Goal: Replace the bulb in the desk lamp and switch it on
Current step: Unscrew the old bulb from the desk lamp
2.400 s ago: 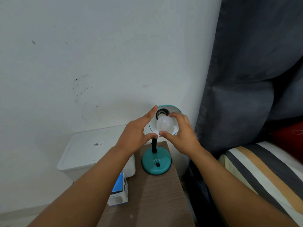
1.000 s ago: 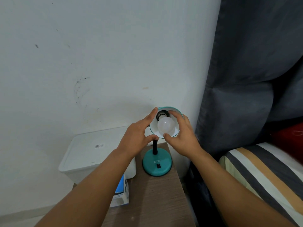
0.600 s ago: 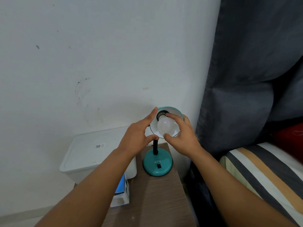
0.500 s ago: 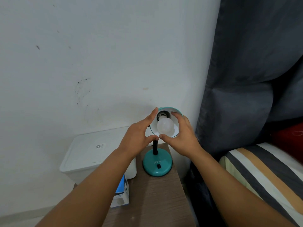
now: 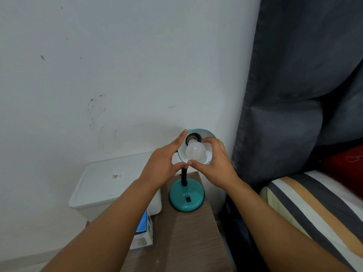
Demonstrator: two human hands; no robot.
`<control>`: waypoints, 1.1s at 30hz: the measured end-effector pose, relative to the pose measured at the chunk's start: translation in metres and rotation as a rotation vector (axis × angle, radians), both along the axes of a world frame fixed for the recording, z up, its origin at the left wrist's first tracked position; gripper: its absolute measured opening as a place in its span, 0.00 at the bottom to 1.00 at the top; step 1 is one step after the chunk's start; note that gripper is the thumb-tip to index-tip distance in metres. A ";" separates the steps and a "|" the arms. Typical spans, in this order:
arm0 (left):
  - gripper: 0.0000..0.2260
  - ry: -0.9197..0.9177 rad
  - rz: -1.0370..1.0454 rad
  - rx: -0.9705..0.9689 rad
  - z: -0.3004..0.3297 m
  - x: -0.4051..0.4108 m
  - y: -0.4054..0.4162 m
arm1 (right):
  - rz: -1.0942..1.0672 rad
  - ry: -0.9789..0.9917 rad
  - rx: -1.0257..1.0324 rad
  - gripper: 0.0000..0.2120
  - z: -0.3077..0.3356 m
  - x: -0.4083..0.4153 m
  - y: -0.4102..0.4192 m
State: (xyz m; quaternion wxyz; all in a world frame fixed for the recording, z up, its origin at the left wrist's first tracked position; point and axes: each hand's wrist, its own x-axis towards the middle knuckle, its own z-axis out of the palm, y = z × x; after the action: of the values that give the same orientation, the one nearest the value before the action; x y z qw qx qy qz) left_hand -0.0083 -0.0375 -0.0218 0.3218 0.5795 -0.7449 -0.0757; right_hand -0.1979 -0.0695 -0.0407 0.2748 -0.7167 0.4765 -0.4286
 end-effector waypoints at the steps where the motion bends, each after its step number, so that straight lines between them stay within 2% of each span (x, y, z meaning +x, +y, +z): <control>1: 0.46 -0.003 -0.002 -0.002 0.000 0.000 0.000 | -0.002 -0.003 -0.002 0.32 0.000 0.000 0.000; 4: 0.47 -0.011 0.000 -0.007 0.000 0.001 0.000 | 0.038 -0.012 0.003 0.29 0.002 -0.001 0.001; 10: 0.45 0.028 -0.008 0.001 -0.001 0.002 0.000 | 0.028 0.010 0.033 0.39 0.002 -0.001 0.001; 14: 0.45 0.024 0.001 0.000 -0.002 0.001 -0.002 | -0.049 0.031 0.011 0.32 -0.001 0.003 -0.001; 18: 0.47 0.020 -0.006 0.000 -0.002 0.002 -0.001 | 0.012 0.004 -0.002 0.30 0.000 0.001 0.000; 24: 0.45 0.020 -0.009 -0.002 0.000 0.000 0.000 | 0.020 0.020 0.025 0.40 0.002 -0.002 0.001; 30: 0.45 -0.002 0.012 -0.002 -0.002 0.000 0.000 | -0.089 0.074 0.022 0.33 -0.001 0.003 0.000; 33: 0.46 -0.006 0.009 0.004 -0.002 0.001 -0.001 | -0.067 0.053 0.014 0.30 0.001 0.002 -0.002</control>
State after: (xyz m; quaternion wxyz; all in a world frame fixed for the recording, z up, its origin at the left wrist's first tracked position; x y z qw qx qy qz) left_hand -0.0069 -0.0382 -0.0235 0.3186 0.5839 -0.7430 -0.0742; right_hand -0.1960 -0.0714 -0.0401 0.2527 -0.7094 0.5105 -0.4151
